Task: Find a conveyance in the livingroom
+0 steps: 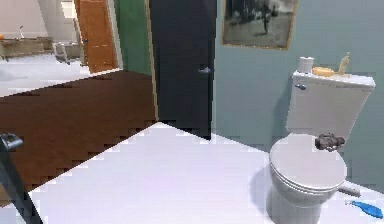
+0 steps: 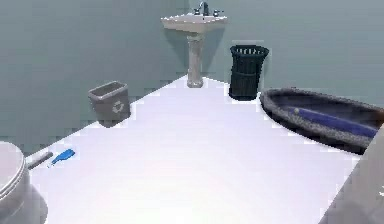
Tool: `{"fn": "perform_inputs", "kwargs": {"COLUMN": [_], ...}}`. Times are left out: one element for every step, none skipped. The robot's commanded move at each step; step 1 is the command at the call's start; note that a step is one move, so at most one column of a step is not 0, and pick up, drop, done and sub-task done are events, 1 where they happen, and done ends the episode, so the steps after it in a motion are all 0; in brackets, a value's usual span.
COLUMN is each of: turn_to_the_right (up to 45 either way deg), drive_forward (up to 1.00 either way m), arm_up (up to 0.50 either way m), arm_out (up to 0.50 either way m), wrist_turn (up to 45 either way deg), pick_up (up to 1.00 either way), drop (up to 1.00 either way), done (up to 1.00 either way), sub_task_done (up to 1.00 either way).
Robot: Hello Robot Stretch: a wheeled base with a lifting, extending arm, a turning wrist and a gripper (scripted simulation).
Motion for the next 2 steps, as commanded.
{"fn": "perform_inputs", "kwargs": {"turn_to_the_right": [0.0,0.0], "drive_forward": [1.0,0.25], "arm_up": [0.0,0.0], "arm_out": [0.0,0.0], "wrist_turn": [0.0,0.0], "pick_up": [0.0,0.0], "drop": [0.0,0.0], "done": [0.0,0.0], "sub_task_done": [0.0,0.0]}}
